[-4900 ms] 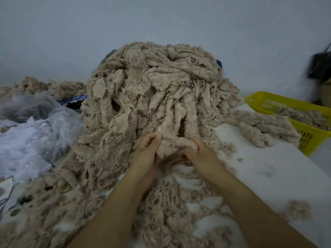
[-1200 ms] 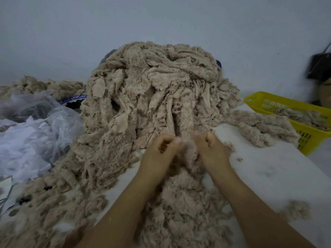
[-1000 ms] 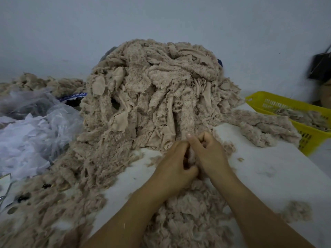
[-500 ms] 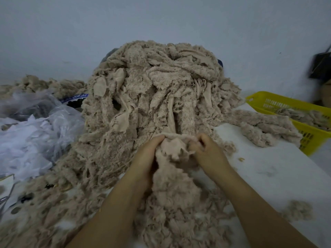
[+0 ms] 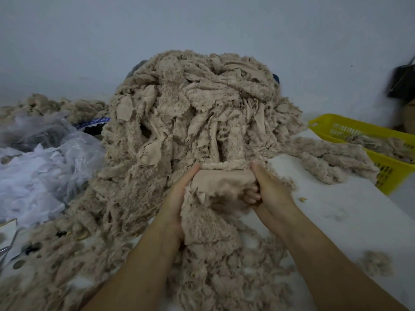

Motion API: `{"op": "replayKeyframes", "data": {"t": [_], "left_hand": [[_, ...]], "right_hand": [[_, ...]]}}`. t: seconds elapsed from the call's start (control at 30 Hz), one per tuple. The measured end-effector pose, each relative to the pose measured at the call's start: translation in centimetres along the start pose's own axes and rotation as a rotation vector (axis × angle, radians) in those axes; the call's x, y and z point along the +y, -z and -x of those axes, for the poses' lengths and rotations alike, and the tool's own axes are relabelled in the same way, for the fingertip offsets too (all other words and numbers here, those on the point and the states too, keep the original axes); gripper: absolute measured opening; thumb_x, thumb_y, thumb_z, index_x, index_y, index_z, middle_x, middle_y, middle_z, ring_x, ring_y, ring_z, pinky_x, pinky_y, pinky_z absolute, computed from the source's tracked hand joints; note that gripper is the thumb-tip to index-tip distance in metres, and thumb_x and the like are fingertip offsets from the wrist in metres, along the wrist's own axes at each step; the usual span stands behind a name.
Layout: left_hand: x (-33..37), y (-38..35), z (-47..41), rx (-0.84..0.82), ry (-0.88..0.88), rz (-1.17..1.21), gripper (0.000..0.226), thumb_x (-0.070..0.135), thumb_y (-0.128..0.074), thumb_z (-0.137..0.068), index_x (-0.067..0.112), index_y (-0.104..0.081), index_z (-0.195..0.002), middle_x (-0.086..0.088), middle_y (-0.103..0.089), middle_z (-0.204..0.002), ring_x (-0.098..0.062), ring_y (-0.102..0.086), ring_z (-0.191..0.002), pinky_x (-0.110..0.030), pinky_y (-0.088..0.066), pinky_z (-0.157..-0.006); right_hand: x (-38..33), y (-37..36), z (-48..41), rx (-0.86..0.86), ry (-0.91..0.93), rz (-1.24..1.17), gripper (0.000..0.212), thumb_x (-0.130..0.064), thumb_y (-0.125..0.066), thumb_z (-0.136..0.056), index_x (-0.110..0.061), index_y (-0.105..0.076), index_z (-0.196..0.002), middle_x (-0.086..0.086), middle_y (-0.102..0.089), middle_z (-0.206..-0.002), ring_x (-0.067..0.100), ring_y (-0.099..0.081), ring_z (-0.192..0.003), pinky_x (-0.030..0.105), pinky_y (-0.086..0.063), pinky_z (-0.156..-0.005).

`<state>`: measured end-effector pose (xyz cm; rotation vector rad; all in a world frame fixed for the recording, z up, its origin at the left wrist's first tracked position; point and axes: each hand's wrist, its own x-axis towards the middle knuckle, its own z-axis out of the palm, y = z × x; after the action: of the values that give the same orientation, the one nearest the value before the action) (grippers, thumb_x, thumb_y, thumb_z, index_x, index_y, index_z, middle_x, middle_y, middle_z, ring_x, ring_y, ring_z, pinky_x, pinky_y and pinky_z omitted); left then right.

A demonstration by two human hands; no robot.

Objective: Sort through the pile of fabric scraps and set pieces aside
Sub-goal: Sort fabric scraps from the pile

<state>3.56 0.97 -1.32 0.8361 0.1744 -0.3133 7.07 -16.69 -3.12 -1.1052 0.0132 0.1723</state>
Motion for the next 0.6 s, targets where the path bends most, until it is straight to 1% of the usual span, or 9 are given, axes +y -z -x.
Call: {"op": "replayKeyframes", "data": {"t": [0.07,0.13,0.2,0.27,0.33,0.4,0.47,0.53,0.6], "left_hand": [[0.0,0.1,-0.1,-0.024,0.002,0.027,0.044,0.044,-0.062,-0.083,0.005,-0.081,-0.079,-0.014,-0.077,-0.087,-0.027,-0.076,-0.077,-0.037,-0.061,-0.060],[0.0,0.1,-0.2,-0.055,-0.005,0.040,0.053,0.047,-0.058,-0.084,-0.001,-0.080,-0.090,-0.020,-0.075,-0.098,-0.031,-0.076,-0.085,-0.040,-0.061,-0.065],[0.1,0.2,-0.2,-0.080,-0.028,0.076,0.056,0.047,-0.055,-0.088,-0.003,-0.076,-0.102,-0.023,-0.073,-0.107,-0.034,-0.074,-0.093,-0.043,-0.062,-0.072],[0.2,0.6,-0.4,-0.080,-0.068,0.125,0.052,0.046,-0.052,-0.093,0.000,-0.076,-0.100,-0.021,-0.074,-0.101,-0.031,-0.075,-0.089,-0.042,-0.062,-0.071],[0.3,1.0,-0.6,-0.085,-0.128,0.187,0.048,0.042,-0.051,-0.093,0.003,-0.079,-0.085,-0.013,-0.075,-0.084,-0.024,-0.075,-0.075,-0.035,-0.061,-0.063],[0.5,1.3,-0.9,-0.047,-0.191,0.252,0.041,0.036,-0.054,-0.093,0.005,-0.080,-0.088,-0.011,-0.074,-0.086,-0.022,-0.074,-0.078,-0.036,-0.062,-0.067],[0.8,1.5,-1.1,-0.034,-0.256,0.312,0.037,0.028,-0.055,-0.091,0.005,-0.074,-0.113,-0.012,-0.073,-0.101,-0.024,-0.072,-0.101,-0.044,-0.060,-0.084],[0.9,1.5,-1.3,-0.022,-0.291,0.350,0.054,0.021,-0.057,-0.087,0.006,-0.057,-0.138,-0.013,-0.070,-0.111,-0.024,-0.065,-0.116,-0.047,-0.055,-0.096],[0.7,1.4,-1.4,-0.023,-0.293,0.275,0.055,0.016,-0.057,-0.086,0.005,-0.053,-0.140,-0.015,-0.072,-0.112,-0.026,-0.071,-0.106,-0.044,-0.061,-0.084]], "right_hand": [[0.1,0.0,0.3,-0.025,0.026,0.076,0.035,-0.057,-0.061,-0.082,-0.023,-0.067,-0.086,-0.002,-0.047,-0.057,0.008,-0.038,-0.044,0.023,-0.035,-0.045],[0.4,-0.2,0.9,-0.142,0.082,0.286,0.043,-0.073,-0.058,-0.076,-0.034,-0.073,-0.085,-0.002,-0.061,-0.067,0.009,-0.047,-0.049,0.024,-0.038,-0.049],[0.8,-0.8,1.7,-0.286,0.081,0.532,0.042,-0.087,-0.057,-0.068,-0.049,-0.067,-0.082,-0.007,-0.067,-0.068,0.008,-0.056,-0.054,0.023,-0.040,-0.053],[1.1,-1.4,2.0,-0.401,0.060,0.720,0.037,-0.083,-0.063,-0.062,-0.055,-0.063,-0.086,-0.014,-0.072,-0.080,0.001,-0.067,-0.071,0.019,-0.049,-0.062],[1.4,-1.5,2.1,-0.475,0.067,0.896,0.049,-0.074,-0.069,-0.068,-0.037,-0.065,-0.101,-0.008,-0.070,-0.103,0.009,-0.068,-0.094,0.030,-0.057,-0.078],[1.2,-1.4,2.2,-0.477,0.120,0.997,0.049,-0.057,-0.068,-0.084,-0.014,-0.065,-0.107,0.011,-0.067,-0.109,0.022,-0.067,-0.096,0.043,-0.053,-0.086],[0.5,-1.1,2.2,-0.370,0.126,0.792,0.029,-0.041,-0.068,-0.090,-0.013,-0.068,-0.097,0.009,-0.071,-0.093,0.018,-0.068,-0.081,0.036,-0.055,-0.072],[-0.3,-0.7,1.9,-0.262,0.054,0.351,0.019,-0.036,-0.070,-0.082,-0.018,-0.074,-0.087,0.005,-0.072,-0.082,0.015,-0.067,-0.073,0.026,-0.055,-0.064],[-1.0,-0.3,1.6,-0.218,-0.007,-0.008,0.019,-0.033,-0.070,-0.078,-0.018,-0.080,-0.084,0.008,-0.075,-0.091,0.019,-0.072,-0.080,0.028,-0.058,-0.068]]}}
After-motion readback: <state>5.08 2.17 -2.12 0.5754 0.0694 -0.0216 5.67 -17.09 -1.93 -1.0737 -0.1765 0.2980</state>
